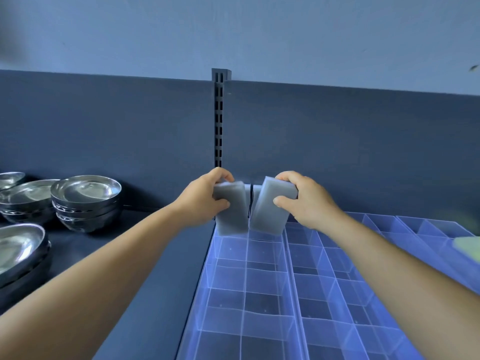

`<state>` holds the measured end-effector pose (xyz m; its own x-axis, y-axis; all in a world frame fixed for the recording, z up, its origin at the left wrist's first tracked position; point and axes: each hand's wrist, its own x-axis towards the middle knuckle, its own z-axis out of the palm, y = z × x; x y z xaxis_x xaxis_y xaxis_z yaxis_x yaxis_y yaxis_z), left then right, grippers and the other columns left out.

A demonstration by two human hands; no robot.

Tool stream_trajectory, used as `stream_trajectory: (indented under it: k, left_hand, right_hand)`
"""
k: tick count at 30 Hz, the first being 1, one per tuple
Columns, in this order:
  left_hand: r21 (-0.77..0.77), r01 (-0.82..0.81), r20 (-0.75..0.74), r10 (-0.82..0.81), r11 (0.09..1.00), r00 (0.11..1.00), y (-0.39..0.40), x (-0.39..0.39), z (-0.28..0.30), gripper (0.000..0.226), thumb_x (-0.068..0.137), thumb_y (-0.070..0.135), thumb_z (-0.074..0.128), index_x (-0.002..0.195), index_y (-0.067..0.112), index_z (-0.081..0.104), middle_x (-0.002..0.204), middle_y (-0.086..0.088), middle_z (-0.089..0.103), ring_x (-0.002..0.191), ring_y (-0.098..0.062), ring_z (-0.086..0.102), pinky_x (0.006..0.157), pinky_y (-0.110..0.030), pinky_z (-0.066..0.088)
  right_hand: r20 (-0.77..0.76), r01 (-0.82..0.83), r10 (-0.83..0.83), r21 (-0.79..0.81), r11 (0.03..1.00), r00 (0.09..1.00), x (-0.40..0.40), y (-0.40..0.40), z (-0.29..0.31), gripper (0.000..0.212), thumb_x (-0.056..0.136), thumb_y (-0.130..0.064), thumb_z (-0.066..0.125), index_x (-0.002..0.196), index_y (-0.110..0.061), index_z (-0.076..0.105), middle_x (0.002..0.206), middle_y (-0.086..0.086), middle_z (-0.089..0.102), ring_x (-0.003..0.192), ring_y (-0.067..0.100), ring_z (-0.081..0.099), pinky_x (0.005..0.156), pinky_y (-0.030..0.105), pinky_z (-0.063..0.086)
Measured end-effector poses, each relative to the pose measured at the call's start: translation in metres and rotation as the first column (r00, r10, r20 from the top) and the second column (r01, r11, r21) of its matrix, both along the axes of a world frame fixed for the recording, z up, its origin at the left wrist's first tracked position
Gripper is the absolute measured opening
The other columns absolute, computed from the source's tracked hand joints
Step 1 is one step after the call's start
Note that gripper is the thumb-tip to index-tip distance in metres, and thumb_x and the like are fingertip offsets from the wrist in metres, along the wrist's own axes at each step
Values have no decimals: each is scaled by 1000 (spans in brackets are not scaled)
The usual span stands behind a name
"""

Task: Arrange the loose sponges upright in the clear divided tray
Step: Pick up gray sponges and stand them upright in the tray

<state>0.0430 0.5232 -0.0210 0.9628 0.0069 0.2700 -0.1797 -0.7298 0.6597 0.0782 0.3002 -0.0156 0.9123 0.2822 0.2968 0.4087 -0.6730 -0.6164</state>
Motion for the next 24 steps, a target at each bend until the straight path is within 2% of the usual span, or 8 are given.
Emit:
stream_trajectory:
  k: [3, 6, 9, 12, 15, 18, 21, 24]
  left_hand:
    - [123, 20, 29, -24, 992, 999, -4, 2, -1, 38, 83, 6, 59, 110, 30, 47, 113, 6, 52, 70, -12, 51, 63, -29, 48]
    - [244, 45, 26, -53, 969, 998, -12, 3, -5, 37, 85, 7, 57, 114, 28, 47, 114, 5, 50, 72, -12, 49, 63, -28, 42]
    - [376, 16, 57, -41, 927, 998, -17, 2, -5, 39, 86, 10, 57, 119, 26, 46, 117, 7, 49, 95, -17, 46, 76, -33, 46]
    - [537, -23, 87, -29, 844, 996, -18, -1, -7, 40, 86, 13, 59, 123, 23, 47, 118, 6, 48, 109, -17, 39, 82, -35, 48]
    - [589, -31, 81, -21, 807, 996, -19, -4, -11, 39, 88, 16, 58, 125, 20, 48, 120, 6, 48, 112, -18, 39, 82, -35, 48]
    - [630, -34, 87, -28, 775, 996, -21, -7, -12, 38, 90, 18, 57, 126, 19, 48, 122, 6, 48, 112, -18, 41, 82, -33, 48]
    - [645, -29, 81, -30, 764, 996, -22, -10, -9, 40, 89, 23, 57, 128, 19, 49, 122, 5, 49, 112, -18, 42, 85, -33, 48]
    - [676, -28, 89, -45, 736, 995, -25, -13, -4, 44, 89, 32, 57, 130, 19, 48, 126, 4, 51, 115, -20, 44, 93, -29, 42]
  right_hand:
    - [57, 41, -37, -76, 996, 998, -1, 3, -1, 28, 85, -27, 60, 111, -33, 53, 106, 0, 53, 88, 21, 53, 67, 28, 40]
    - [107, 60, -39, -201, 978, 993, -6, 11, -2, 31, 88, -28, 59, 117, -32, 51, 107, -2, 49, 88, 23, 53, 70, 29, 40]
    - [141, 74, -29, -330, 941, 990, -9, 16, -4, 37, 89, -28, 59, 125, -28, 49, 115, 0, 48, 90, 22, 48, 71, 27, 36]
    - [134, 68, -11, -422, 904, 991, -10, 19, -8, 43, 90, -28, 59, 131, -23, 49, 126, 2, 44, 106, 23, 47, 78, 29, 38]
    - [119, 65, -9, -481, 874, 993, -12, 23, -14, 41, 90, -27, 59, 129, -18, 52, 128, 3, 42, 115, 27, 44, 92, 38, 44]
    - [116, 81, -24, -521, 849, 993, -14, 26, -14, 36, 90, -26, 59, 123, -12, 55, 124, 5, 43, 114, 28, 44, 92, 44, 46]
    - [97, 77, -28, -554, 829, 995, -17, 26, -10, 38, 90, -29, 59, 123, -12, 54, 124, 5, 42, 115, 28, 43, 92, 43, 46]
    - [90, 71, -26, -541, 838, 996, -24, 19, -7, 47, 88, -38, 59, 126, -14, 47, 128, 3, 40, 117, 25, 41, 87, 35, 44]
